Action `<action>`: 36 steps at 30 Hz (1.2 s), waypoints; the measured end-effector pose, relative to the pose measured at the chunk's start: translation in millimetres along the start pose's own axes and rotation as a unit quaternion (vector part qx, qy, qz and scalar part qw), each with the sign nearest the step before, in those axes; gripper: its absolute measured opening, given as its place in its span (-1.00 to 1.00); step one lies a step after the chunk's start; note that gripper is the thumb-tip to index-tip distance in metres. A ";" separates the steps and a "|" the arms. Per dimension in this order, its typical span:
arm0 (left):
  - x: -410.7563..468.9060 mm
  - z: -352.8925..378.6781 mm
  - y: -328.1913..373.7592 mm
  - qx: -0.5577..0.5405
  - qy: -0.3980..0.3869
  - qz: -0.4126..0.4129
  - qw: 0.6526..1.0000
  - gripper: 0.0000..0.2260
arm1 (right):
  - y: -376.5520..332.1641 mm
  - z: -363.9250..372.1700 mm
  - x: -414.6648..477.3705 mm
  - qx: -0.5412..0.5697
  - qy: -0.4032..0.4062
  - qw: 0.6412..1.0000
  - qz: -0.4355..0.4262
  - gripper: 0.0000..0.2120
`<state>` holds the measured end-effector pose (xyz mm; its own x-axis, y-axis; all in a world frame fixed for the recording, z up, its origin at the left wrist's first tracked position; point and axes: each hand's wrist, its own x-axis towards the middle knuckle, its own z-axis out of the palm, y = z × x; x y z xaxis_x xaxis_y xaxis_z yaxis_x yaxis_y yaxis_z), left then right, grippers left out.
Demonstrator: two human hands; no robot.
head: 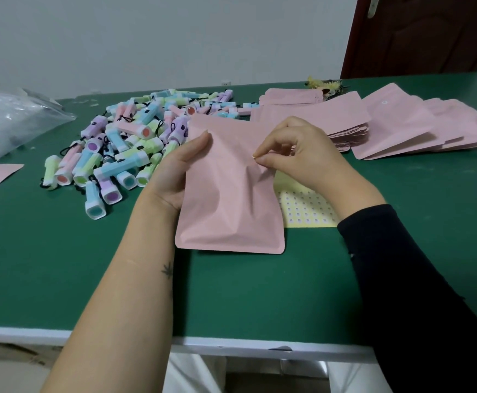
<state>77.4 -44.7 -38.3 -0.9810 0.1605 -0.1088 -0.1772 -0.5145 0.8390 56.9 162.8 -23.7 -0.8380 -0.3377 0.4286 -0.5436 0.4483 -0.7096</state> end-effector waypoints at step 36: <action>9.9 11.4 -4.3 0.049 -0.028 -0.006 0.998 -0.74 | -1.6 23.0 0.8 0.241 0.192 0.943 0.127 -0.85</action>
<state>69.4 -31.3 -36.9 -0.9725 0.2146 -0.0904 -0.1768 -0.4278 0.8864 58.2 142.8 -35.1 -0.9438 0.0951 0.3164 -0.3165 0.0150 -0.9485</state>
